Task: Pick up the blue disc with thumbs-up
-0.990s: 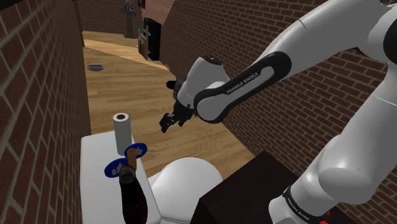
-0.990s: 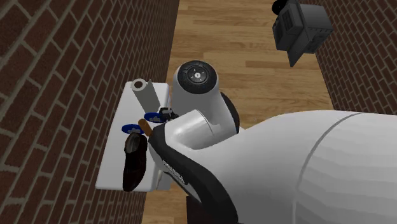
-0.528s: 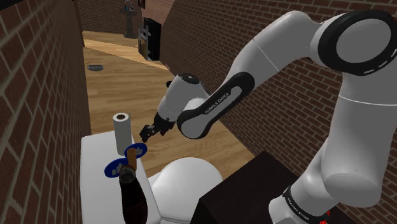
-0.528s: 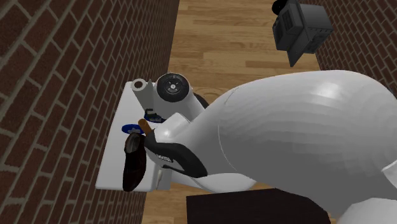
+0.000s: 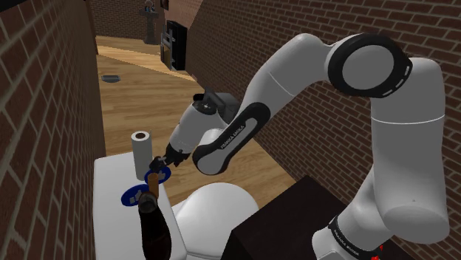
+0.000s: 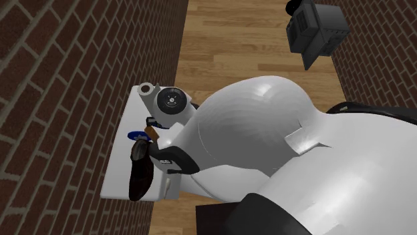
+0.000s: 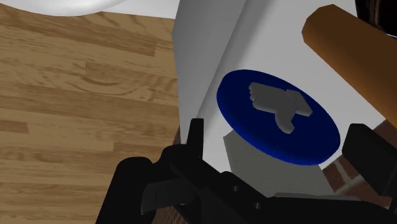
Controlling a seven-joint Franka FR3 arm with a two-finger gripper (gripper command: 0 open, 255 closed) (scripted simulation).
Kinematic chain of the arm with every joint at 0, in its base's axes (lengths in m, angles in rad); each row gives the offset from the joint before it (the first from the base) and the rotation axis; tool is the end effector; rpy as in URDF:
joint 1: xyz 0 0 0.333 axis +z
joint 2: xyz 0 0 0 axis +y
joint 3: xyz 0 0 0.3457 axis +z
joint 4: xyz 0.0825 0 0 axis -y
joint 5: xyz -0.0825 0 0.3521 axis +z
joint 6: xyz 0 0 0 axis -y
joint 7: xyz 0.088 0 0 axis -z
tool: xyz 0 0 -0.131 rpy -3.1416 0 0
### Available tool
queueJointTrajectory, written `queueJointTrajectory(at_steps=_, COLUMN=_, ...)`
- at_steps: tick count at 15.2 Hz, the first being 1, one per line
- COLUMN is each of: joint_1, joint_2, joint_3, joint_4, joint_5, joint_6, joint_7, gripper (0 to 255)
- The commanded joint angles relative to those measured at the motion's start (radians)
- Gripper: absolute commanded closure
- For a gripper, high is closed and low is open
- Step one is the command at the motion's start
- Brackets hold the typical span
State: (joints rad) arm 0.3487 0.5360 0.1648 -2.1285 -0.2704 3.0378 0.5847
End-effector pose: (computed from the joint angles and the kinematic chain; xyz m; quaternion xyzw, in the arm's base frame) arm 0.5249 0.3130 0.2277 -0.9785 -0.0752 -0.1640 0.0999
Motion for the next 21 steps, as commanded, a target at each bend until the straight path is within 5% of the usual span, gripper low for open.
queueJointTrajectory(at_steps=1, joint_1=0.012, joint_2=0.027, joint_3=-0.014, joint_4=0.009, joint_5=-0.006, joint_6=0.02, joint_7=0.005, gripper=0)
queueJointTrajectory(at_steps=5, joint_1=0.027, joint_2=0.059, joint_3=-0.032, joint_4=0.019, joint_5=-0.012, joint_6=0.043, joint_7=0.011, gripper=0)
queueJointTrajectory(at_steps=6, joint_1=0.025, joint_2=0.058, joint_3=-0.031, joint_4=0.018, joint_5=-0.012, joint_6=0.044, joint_7=0.011, gripper=255)
queueJointTrajectory(at_steps=21, joint_1=-0.009, joint_2=-0.015, joint_3=0.01, joint_4=-0.002, joint_5=0.004, joint_6=-0.013, joint_7=-0.005, gripper=255)
